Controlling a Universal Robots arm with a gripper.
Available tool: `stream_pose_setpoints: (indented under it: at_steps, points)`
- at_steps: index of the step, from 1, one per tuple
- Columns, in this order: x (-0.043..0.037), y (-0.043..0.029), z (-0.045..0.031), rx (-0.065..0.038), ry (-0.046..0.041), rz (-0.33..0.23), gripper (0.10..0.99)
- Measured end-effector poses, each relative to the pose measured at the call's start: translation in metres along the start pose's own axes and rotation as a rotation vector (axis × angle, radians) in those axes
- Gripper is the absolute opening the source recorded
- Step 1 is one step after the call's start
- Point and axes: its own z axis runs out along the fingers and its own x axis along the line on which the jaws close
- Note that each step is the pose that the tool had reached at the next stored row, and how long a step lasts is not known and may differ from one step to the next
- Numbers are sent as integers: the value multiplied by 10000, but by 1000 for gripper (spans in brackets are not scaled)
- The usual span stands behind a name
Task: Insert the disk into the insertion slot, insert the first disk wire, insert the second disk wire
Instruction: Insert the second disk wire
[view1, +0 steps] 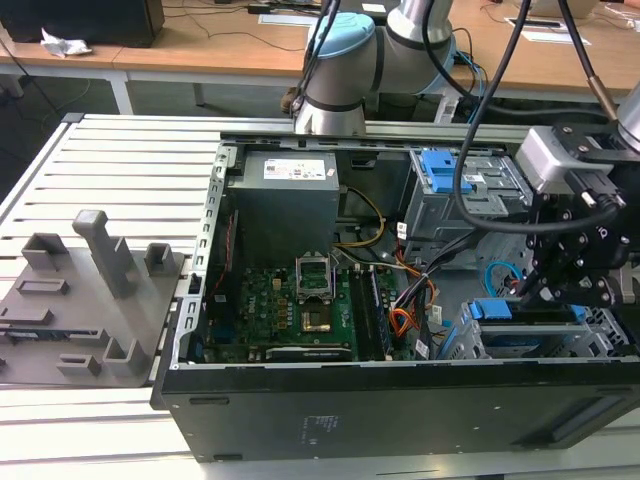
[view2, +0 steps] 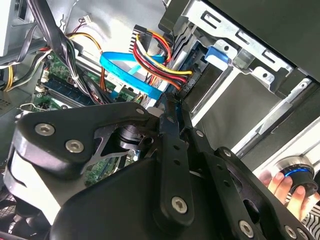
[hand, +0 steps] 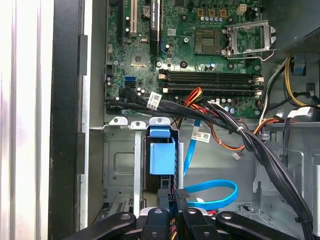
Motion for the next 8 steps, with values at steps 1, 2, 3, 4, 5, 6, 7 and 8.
stream_pose_setpoints:
  at_steps: [1, 2, 3, 4, 5, 6, 7, 8]
  points:
    - [3, -1, 6, 1, 2, 0, 165]
    - [4, -1, 17, 1, -1, 0, 165]
    - [7, -2, 30, 1, 9, -1, 165]
    - [8, -3, 43, 1, 14, 0, 165]
    - [8, -3, 45, 1, 11, 0, 165]
    - [8, -3, 48, 1, 6, 0, 165]
    - [8, -3, 50, 0, 4, 0, 165]
    - [8, -3, 50, 0, 5, 0, 165]
